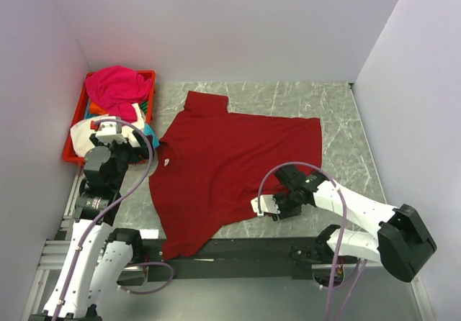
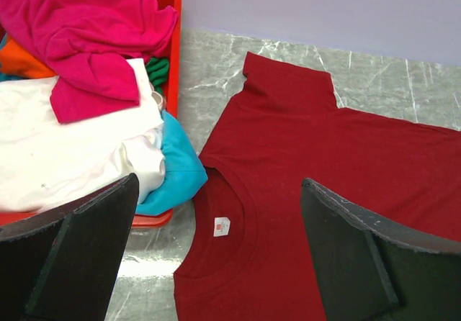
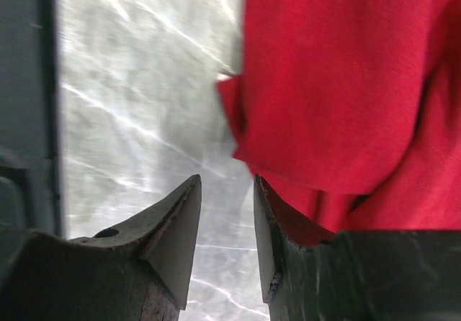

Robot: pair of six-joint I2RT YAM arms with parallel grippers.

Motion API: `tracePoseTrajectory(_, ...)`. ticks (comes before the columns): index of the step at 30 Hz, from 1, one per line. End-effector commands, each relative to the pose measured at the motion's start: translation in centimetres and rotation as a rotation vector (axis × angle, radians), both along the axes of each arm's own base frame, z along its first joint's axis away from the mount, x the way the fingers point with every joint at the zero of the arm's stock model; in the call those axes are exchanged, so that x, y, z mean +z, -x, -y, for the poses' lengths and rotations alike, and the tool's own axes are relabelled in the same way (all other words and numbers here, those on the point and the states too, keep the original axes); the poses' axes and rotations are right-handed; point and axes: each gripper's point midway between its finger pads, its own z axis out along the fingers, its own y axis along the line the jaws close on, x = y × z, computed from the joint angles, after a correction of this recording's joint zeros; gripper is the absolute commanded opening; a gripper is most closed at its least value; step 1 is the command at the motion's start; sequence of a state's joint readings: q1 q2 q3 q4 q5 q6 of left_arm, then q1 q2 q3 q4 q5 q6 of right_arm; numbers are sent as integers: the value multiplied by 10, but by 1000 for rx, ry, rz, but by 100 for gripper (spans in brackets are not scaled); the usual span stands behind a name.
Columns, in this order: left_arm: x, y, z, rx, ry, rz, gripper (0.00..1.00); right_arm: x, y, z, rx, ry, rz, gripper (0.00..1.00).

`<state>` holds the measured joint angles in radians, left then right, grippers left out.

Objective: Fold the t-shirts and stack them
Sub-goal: Flatten the tshirt out

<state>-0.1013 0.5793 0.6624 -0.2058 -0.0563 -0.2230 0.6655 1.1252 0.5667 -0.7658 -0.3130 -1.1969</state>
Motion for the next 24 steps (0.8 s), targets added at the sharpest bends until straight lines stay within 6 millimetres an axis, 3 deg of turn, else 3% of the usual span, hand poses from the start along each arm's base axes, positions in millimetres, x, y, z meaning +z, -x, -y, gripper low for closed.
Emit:
tracePoseTrajectory(1,18,0,4,-23,5,62,99,3,-23,-5,26,-16,76,43)
tracePoseTrajectory(13,22,3,4,-27,6,76,100,-13,-37,6,-21,37,33,44)
tracePoseTrajectory(22,21,3,4,-26,8,76,100,-18,-35,9,-6,74,-27,29)
tracePoseTrajectory(24,23,4,4,-26,8,81,99,-19,-33,9,-4,79,-36,21)
